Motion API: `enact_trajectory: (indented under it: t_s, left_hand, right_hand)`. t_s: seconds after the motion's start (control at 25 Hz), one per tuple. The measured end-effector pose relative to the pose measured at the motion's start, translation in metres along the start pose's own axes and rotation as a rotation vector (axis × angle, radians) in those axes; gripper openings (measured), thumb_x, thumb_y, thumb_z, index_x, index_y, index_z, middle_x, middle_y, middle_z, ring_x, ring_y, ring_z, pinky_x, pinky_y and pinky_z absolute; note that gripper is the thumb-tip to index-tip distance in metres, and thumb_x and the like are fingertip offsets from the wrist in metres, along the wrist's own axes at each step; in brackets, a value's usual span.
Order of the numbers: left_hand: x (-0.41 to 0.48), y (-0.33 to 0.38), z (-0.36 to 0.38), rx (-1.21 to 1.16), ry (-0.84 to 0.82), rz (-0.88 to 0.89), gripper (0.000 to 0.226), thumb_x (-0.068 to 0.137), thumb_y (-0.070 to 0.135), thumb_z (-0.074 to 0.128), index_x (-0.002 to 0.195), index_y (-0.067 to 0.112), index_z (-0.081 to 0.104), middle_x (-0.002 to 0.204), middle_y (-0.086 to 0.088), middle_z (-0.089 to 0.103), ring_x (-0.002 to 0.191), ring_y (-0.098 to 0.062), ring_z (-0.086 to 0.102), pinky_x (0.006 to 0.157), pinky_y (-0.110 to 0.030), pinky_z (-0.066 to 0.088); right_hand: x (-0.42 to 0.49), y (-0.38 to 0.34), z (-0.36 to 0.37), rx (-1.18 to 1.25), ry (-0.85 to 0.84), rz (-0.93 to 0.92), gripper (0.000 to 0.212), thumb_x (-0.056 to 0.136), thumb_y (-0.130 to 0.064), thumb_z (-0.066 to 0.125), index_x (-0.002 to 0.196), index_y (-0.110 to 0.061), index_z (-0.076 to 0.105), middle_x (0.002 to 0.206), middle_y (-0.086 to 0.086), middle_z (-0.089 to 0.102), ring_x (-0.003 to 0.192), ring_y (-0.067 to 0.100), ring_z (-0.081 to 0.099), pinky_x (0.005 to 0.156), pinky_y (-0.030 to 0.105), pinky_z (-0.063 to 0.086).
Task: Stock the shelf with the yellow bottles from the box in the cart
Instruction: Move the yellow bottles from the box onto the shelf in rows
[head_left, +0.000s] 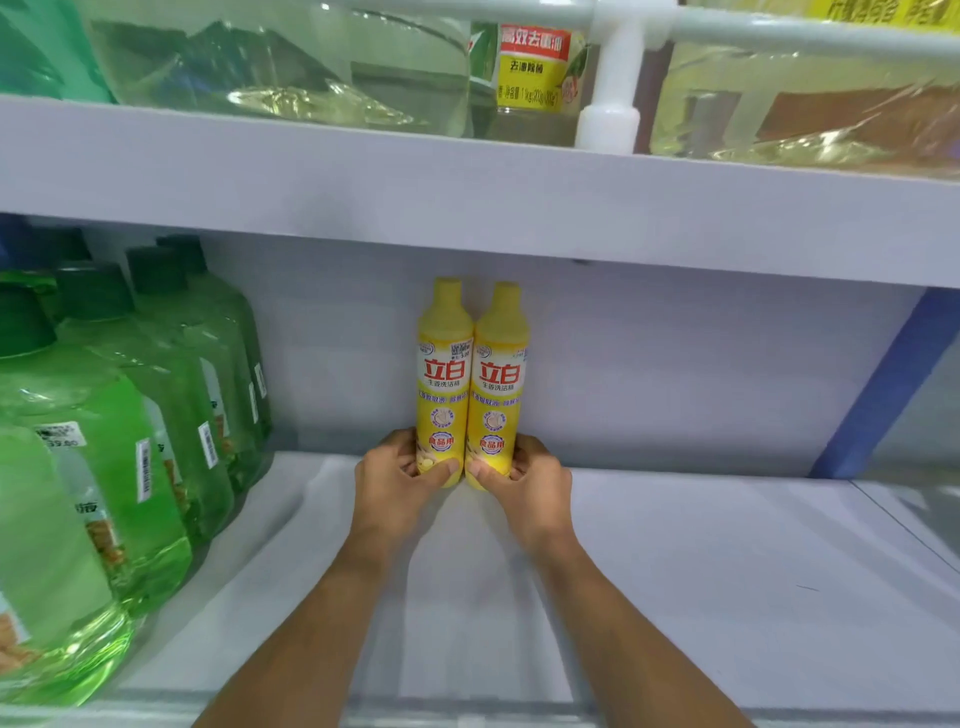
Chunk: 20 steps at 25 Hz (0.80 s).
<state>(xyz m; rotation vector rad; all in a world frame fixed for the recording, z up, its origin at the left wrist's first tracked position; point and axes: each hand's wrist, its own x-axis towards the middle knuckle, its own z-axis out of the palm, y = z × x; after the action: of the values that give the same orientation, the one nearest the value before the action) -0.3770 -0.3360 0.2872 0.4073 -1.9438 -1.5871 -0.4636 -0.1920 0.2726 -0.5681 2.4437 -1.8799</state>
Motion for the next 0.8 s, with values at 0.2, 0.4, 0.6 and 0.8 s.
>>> enact_trajectory:
  t_s: [0.2, 0.4, 0.6, 0.8]
  left_hand:
    - [-0.0010, 0.0002, 0.0008, 0.005, -0.007, 0.010, 0.039, 0.075, 0.005, 0.086, 0.111, 0.008, 0.071, 0.100, 0.004, 0.078, 0.086, -0.003, 0.075, 0.074, -0.011, 0.055]
    - [-0.0003, 0.0017, 0.0025, 0.022, 0.001, 0.010, 0.040, 0.076, 0.006, 0.086, 0.112, 0.011, 0.071, 0.100, 0.006, 0.077, 0.087, -0.001, 0.074, 0.073, -0.009, 0.054]
    - [0.0010, -0.0016, 0.0034, 0.041, 0.021, -0.008, 0.041, 0.075, 0.010, 0.087, 0.113, 0.012, 0.071, 0.100, 0.006, 0.077, 0.088, -0.001, 0.074, 0.078, -0.012, 0.056]
    - [0.0000, -0.0009, 0.0023, 0.086, 0.007, -0.039, 0.047, 0.073, 0.016, 0.090, 0.116, 0.013, 0.070, 0.104, 0.005, 0.078, 0.092, -0.006, 0.075, 0.092, -0.033, 0.060]
  right_hand:
    - [-0.0016, -0.0017, -0.0006, -0.017, 0.016, -0.015, 0.043, 0.075, -0.035, 0.090, 0.111, -0.022, 0.071, 0.096, -0.013, 0.077, 0.086, 0.001, 0.073, 0.084, 0.027, 0.061]
    - [0.0008, -0.0004, 0.0013, -0.020, 0.036, -0.007, 0.044, 0.075, -0.034, 0.090, 0.112, -0.022, 0.070, 0.098, -0.013, 0.077, 0.088, 0.003, 0.073, 0.086, 0.029, 0.061]
    - [0.0035, 0.0041, 0.0031, -0.023, 0.014, 0.000, 0.046, 0.075, -0.037, 0.089, 0.114, -0.024, 0.069, 0.098, -0.013, 0.077, 0.088, 0.004, 0.074, 0.086, 0.034, 0.062]
    - [-0.0021, -0.0018, -0.0016, -0.038, -0.015, -0.010, 0.045, 0.077, -0.041, 0.086, 0.116, -0.027, 0.067, 0.100, -0.015, 0.076, 0.090, 0.003, 0.072, 0.086, 0.032, 0.062]
